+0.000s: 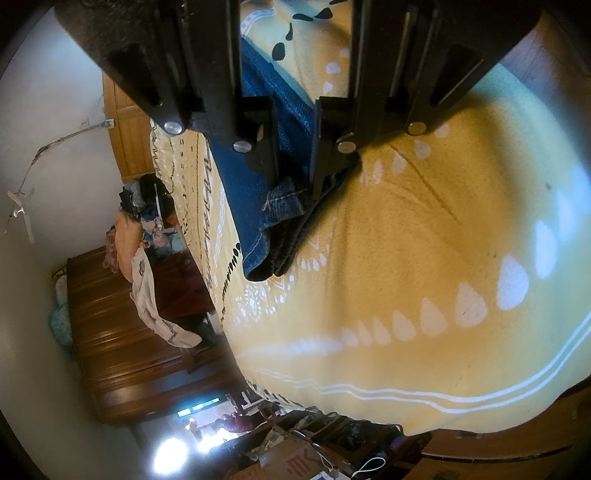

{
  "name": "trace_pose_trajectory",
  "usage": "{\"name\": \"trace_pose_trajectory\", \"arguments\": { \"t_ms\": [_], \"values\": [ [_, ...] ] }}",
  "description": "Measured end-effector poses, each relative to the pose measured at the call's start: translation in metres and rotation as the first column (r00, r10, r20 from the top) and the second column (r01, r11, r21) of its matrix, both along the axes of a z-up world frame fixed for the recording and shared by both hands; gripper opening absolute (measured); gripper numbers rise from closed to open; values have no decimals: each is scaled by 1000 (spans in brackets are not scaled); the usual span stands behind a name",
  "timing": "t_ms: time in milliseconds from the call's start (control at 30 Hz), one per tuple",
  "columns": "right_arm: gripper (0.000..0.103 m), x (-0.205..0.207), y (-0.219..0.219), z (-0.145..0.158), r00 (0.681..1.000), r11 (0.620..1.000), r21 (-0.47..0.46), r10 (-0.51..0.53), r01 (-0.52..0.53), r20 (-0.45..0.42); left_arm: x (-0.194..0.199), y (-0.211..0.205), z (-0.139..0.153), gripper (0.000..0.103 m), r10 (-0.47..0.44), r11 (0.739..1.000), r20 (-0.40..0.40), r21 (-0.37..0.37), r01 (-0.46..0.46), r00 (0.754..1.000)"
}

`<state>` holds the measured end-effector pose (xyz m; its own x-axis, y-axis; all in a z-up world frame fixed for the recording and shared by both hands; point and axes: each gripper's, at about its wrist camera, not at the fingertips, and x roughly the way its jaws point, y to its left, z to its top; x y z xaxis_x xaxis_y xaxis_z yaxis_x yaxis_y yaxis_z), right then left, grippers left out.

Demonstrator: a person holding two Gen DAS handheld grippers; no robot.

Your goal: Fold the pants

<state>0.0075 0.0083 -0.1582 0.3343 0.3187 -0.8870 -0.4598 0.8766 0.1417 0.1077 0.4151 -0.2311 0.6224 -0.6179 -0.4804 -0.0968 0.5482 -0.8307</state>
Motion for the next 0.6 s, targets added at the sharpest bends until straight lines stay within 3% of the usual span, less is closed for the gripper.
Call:
{"name": "trace_pose_trajectory", "arguments": {
  "t_ms": [200,267,300,433,600],
  "values": [
    [10,1,-5,-2,1000,999,18,-30,30,0,-12,-1,15,17,-16,999,5,38,16,1000],
    [24,-2,-10,4,998,998,14,-64,64,12,-24,0,23,17,-2,999,22,48,1,1000],
    [36,-3,-13,8,996,996,20,-86,86,24,-31,3,25,18,8,999,27,43,-9,1000],
    [39,-5,-24,26,989,986,85,-147,143,34,-53,5,23,23,11,1000,31,12,-11,999],
    [40,0,-19,27,990,986,90,-143,141,16,-41,-13,9,24,-38,999,-3,4,38,999]
  ]
}}
